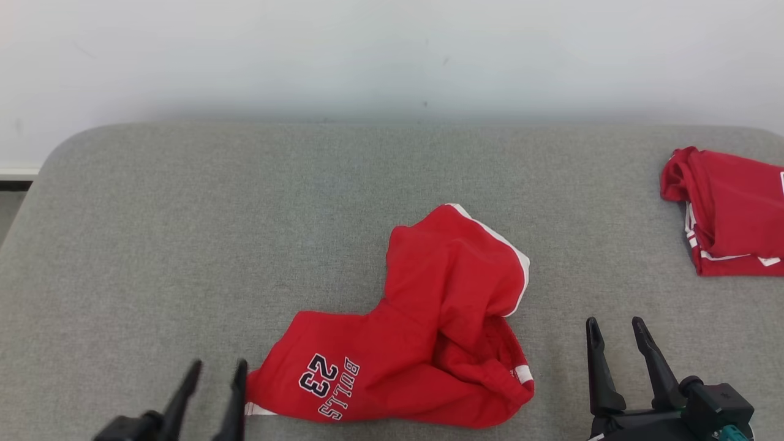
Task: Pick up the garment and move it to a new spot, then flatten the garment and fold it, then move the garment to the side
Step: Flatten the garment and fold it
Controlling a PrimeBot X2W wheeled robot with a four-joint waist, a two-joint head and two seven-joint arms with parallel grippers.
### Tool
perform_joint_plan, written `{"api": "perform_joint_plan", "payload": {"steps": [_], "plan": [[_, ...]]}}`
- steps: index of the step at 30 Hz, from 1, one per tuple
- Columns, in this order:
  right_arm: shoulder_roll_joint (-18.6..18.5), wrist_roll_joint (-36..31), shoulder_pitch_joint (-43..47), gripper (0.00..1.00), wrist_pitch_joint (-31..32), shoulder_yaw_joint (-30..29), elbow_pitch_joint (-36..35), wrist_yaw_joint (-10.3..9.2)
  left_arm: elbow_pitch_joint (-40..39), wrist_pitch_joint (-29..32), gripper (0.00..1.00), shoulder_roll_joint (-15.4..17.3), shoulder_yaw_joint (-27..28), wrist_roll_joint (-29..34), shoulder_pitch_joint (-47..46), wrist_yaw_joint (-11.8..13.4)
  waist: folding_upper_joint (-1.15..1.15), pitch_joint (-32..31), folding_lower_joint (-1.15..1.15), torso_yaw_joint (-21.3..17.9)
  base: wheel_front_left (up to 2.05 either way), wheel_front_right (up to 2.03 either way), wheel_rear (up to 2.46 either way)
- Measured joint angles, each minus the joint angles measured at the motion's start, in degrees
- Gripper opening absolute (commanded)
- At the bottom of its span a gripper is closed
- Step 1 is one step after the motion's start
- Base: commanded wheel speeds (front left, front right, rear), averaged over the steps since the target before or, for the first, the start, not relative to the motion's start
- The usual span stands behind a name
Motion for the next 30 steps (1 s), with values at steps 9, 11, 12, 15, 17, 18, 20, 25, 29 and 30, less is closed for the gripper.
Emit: {"api": "perform_joint_plan", "payload": {"steps": [9,11,12,15,17,18,20,25,29,30], "plan": [[-0.26,0.16,0.69,1.00,0.00,0.82,0.33,0.00,-8.90,-0.01,1.00,-4.53,12.04,7.37,2.56,-0.25,0.00,-1.89,0.00,-0.94,0.00,0.00,0.00],[-0.34,0.18,0.97,1.00,0.00,0.88,0.30,0.00,-9.14,-0.01,1.00,-4.92,13.06,8.21,3.00,-0.27,0.00,-2.05,0.00,-1.15,0.00,0.00,0.00],[-0.45,0.22,1.41,1.00,0.00,1.03,0.32,0.00,-9.27,-0.01,1.00,-5.72,14.91,9.96,3.41,-0.75,0.00,-2.24,0.00,-1.60,0.00,0.00,0.00],[-0.57,0.23,1.45,1.00,0.00,1.30,0.44,0.00,-8.89,-0.01,1.00,-6.21,16.01,11.58,3.61,-1.27,0.00,-2.29,0.00,-2.03,0.00,0.00,0.00],[-1.10,0.58,1.44,1.00,0.00,3.14,0.84,0.00,-8.47,-0.01,1.00,-7.71,17.81,12.79,3.69,-2.22,0.00,-2.17,0.00,-2.55,0.00,0.00,0.00],[-1.36,0.59,1.34,1.00,0.00,4.03,1.15,0.00,-8.46,-0.01,1.00,-8.01,18.33,13.18,3.68,-2.41,0.00,-2.06,0.00,-2.65,0.00,0.00,0.00],[-2.27,0.77,0.69,1.00,0.04,5.89,1.87,0.00,-8.17,-0.01,1.00,-8.66,19.12,13.73,3.66,-3.15,0.00,-1.86,0.01,-2.71,0.00,0.00,0.00],[-5.10,2.21,-2.41,1.00,3.09,12.70,3.33,0.00,-7.38,-0.01,1.00,-9.75,20.19,14.93,3.14,-4.34,0.00,-1.65,0.01,-2.07,0.00,0.00,0.00],[-7.51,4.28,-4.30,1.00,6.69,18.51,3.67,0.00,-6.93,-0.01,1.00,-10.55,20.52,15.63,2.69,-5.26,0.00,-1.47,0.01,-1.15,0.00,0.00,0.00],[-8.18,4.95,-4.56,1.00,7.89,19.90,3.74,0.00,-6.78,-0.01,1.00,-10.70,20.56,15.75,2.66,-5.34,0.00,-1.43,0.01,-0.88,0.00,0.00,0.00]]}}
